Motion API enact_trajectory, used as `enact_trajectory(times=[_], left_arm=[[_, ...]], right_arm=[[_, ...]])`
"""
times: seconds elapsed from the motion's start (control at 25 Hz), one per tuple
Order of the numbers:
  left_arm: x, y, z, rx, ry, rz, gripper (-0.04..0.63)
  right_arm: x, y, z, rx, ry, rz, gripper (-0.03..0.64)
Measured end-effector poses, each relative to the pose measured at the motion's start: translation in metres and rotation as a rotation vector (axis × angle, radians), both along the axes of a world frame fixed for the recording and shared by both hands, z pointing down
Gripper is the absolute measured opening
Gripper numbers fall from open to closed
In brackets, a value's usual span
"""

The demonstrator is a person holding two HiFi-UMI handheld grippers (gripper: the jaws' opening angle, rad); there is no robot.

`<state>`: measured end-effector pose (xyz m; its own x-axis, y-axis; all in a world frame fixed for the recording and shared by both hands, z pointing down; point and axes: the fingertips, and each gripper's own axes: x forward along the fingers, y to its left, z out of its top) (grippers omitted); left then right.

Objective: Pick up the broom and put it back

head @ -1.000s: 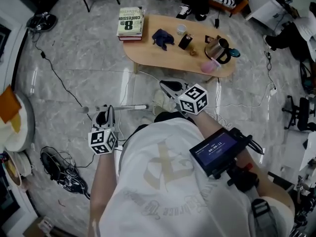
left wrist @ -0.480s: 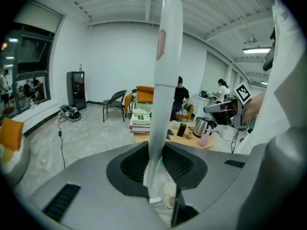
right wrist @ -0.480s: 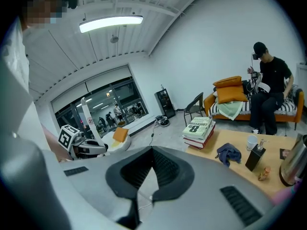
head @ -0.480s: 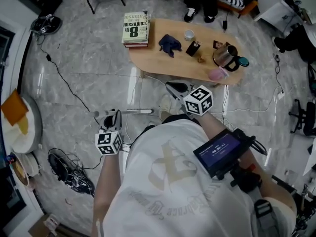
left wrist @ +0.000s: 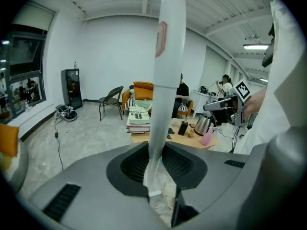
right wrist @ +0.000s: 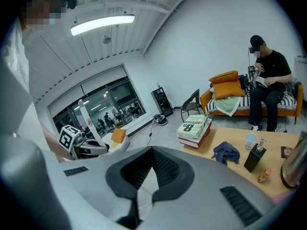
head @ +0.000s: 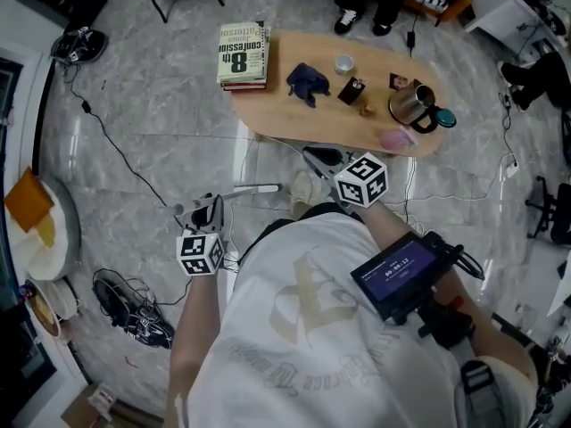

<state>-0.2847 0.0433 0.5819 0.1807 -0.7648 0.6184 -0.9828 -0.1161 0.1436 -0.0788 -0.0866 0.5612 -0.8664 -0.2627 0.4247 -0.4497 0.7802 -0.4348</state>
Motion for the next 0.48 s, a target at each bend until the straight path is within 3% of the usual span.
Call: enact_trajectory(times=[0.48], left_arm=[[0.016, -0.053, 0.003, -0.074, -0.055, 0.068, 0.094]], right_arm=[[0.019, -0.046, 0.007, -0.056, -0.057, 0.062, 0.017]])
